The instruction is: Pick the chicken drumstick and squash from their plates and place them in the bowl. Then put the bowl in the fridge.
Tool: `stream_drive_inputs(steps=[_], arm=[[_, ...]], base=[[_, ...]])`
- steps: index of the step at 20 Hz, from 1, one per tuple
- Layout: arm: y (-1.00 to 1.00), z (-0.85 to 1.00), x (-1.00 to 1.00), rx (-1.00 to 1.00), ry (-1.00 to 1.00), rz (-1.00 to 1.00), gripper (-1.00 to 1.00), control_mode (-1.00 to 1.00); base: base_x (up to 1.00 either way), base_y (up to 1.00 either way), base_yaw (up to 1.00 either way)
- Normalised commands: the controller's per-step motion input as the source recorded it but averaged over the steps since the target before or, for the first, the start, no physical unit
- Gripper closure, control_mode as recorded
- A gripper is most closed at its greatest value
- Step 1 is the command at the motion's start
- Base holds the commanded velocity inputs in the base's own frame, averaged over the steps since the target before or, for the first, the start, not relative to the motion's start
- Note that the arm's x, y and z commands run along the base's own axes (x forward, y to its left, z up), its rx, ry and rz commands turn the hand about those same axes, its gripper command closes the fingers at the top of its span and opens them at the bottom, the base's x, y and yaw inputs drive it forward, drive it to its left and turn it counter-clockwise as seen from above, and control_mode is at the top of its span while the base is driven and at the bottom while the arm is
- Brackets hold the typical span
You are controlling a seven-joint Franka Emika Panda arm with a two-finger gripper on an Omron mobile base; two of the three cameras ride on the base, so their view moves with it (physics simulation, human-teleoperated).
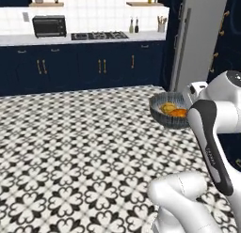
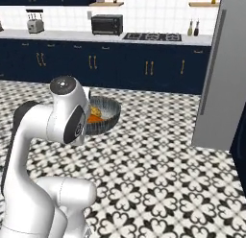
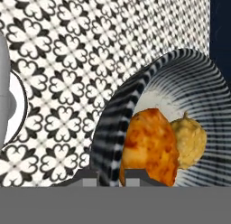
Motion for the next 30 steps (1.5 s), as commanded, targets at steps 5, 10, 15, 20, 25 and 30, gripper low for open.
stream_drive_inputs(steps=[5, 10, 15, 20, 25, 30], arm=[[0.00, 0.00, 0.00, 0.00, 0.00, 0.00, 1.00, 1.00], [0.00, 0.00, 0.00, 0.00, 0.00, 0.00, 1.00, 1.00], [0.00, 0.00, 0.00, 0.00, 0.00, 0.00, 1.00, 1.00], [0.00, 0.00, 0.00, 0.00, 0.00, 0.00, 1.00, 1.00], [0.00, 0.00, 0.00, 0.00, 0.00, 0.00, 1.00, 1.00], [0.00, 0.00, 0.00, 0.00, 0.00, 0.00, 1.00, 1.00]], base=[[1.00, 0.41, -0.13], [1.00, 0.94, -0.37], [1.00, 0.98, -0.52], [1.00, 1.00, -0.56], [1.00, 1.00, -0.50], [1.00, 1.00, -0.49]])
